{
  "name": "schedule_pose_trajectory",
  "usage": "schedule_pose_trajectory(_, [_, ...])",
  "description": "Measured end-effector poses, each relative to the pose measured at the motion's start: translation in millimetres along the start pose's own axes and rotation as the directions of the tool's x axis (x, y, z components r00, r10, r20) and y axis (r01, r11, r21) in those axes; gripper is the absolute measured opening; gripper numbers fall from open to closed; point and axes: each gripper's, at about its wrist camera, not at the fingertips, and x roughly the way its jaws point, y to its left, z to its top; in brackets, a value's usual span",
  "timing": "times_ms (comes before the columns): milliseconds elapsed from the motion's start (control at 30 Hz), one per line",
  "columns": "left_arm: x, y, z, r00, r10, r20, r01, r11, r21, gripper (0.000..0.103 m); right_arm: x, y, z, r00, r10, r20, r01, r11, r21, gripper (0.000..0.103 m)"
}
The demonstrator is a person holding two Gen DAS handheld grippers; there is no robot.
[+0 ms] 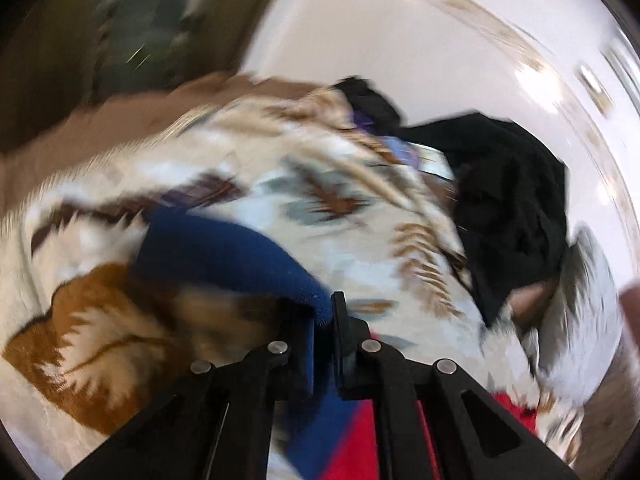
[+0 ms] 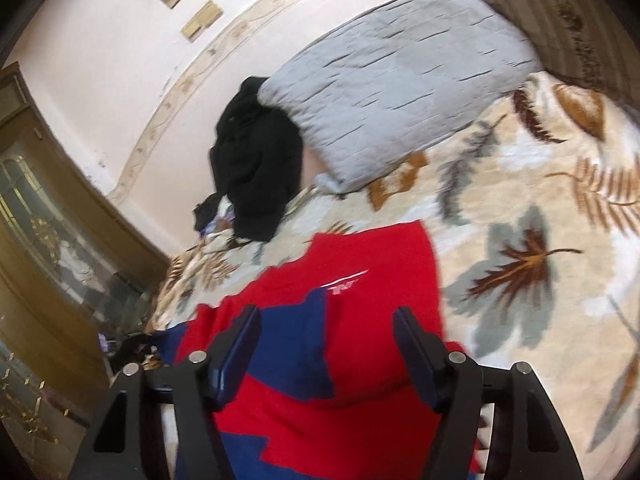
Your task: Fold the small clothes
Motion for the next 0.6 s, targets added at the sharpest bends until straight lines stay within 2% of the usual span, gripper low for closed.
schedule_pose_trajectory(100, [-20.5, -60.4, -13.6, 0.999, -0.047, 0.004, 0.046, 0.985, 0.168, 0.006, -11.9, -12.8, 1.2, 0.999, -0.023, 0.024, 0.022, 1.000, 0.022, 0.071])
schedule_pose_trajectory(167, [-36.9, -108.3, -33.7, 0.995, -0.102, -0.014, 0.101, 0.954, 0.282, 0.006, -21.3, -19.9, 3.5, 0.998, -0.031, 0.049, 0.029, 0.999, 0.037, 0.071])
schedule_pose_trajectory(200, [-47.5, -132.9, -48.4, 0.991, -0.131, -0.024, 0.131, 0.928, 0.348, 0.006, -26.1, -23.5, 5.9, 0.997, -0.033, 0.065, 0.030, 0.998, 0.047, 0.071])
schedule_pose_trajectory(267, [-69.1, -186.6, -89.5, 0.980, -0.188, -0.062, 0.194, 0.845, 0.498, 0.006, -31.9, -28.7, 10.1, 0.996, -0.030, 0.085, 0.025, 0.997, 0.067, 0.071])
schedule_pose_trajectory(300, [-78.5, -211.8, -114.3, 0.973, -0.210, -0.093, 0.225, 0.790, 0.570, 0.006, -33.6, -29.8, 10.8, 0.996, -0.028, 0.090, 0.021, 0.997, 0.075, 0.071])
schedule_pose_trajectory(333, [-84.0, -226.8, -131.9, 0.968, -0.221, -0.119, 0.247, 0.754, 0.609, 0.006, -34.2, -31.2, 12.2, 0.996, -0.025, 0.091, 0.017, 0.996, 0.082, 0.071])
schedule_pose_trajectory(367, [-91.5, -247.7, -161.5, 0.957, -0.233, -0.172, 0.288, 0.694, 0.660, 0.007, -34.7, -32.2, 13.4, 0.996, -0.021, 0.091, 0.013, 0.996, 0.090, 0.071])
schedule_pose_trajectory(467, [-101.8, -279.5, -223.3, 0.925, -0.214, -0.313, 0.379, 0.563, 0.734, 0.012, -33.5, -34.0, 14.1, 0.997, -0.005, 0.074, -0.004, 0.993, 0.114, 0.071])
schedule_pose_trajectory(500, [-106.7, -284.1, -241.2, 0.921, -0.192, -0.340, 0.389, 0.521, 0.760, 0.012, -32.1, -34.5, 14.4, 0.998, 0.004, 0.060, -0.012, 0.992, 0.126, 0.071])
schedule_pose_trajectory(567, [-115.4, -281.0, -256.0, 0.926, -0.169, -0.339, 0.377, 0.490, 0.786, 0.014, -30.3, -35.4, 13.9, 0.999, 0.020, 0.039, -0.026, 0.988, 0.151, 0.071])
schedule_pose_trajectory(600, [-120.8, -271.9, -253.5, 0.928, -0.173, -0.329, 0.370, 0.511, 0.776, 0.019, -27.8, -35.3, 12.1, 0.999, 0.028, 0.022, -0.031, 0.986, 0.162, 0.072])
